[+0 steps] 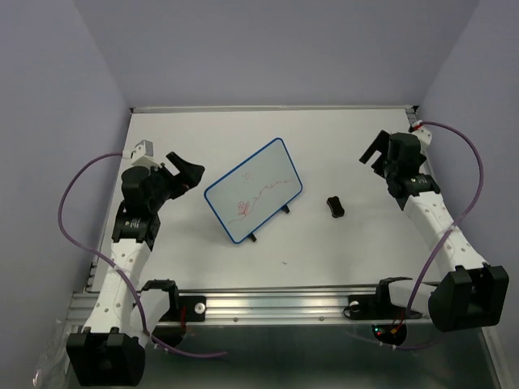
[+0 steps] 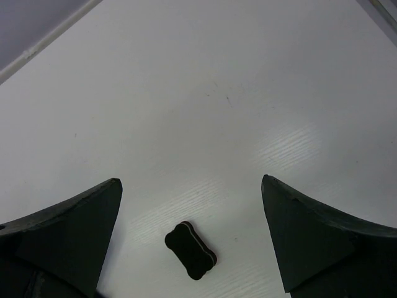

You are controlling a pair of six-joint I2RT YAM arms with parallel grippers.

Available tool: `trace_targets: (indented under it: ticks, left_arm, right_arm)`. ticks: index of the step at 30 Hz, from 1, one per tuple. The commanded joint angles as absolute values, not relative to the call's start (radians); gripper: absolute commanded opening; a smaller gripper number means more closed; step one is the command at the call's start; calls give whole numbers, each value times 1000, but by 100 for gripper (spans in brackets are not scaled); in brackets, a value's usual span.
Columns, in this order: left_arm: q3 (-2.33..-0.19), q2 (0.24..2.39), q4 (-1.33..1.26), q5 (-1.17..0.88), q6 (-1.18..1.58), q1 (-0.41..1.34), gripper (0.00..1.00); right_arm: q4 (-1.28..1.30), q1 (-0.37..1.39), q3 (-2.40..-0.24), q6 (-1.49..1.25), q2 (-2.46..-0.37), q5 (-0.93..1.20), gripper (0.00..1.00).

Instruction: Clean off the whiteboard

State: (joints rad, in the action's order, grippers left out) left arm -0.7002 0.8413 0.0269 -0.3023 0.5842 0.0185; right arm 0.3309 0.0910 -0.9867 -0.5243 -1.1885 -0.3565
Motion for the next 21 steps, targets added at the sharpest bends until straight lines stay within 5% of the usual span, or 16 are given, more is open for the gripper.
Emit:
trace_targets:
  ticks: [1, 21]
  left_arm:
    - [-690, 792, -31, -333, 571, 25, 99]
    - [-359, 697, -440, -471, 425, 158, 99]
  right_arm:
    - [305, 91, -1022, -517, -1163, -319, 100]
    - [97, 91, -967, -474, -1129, -81, 100]
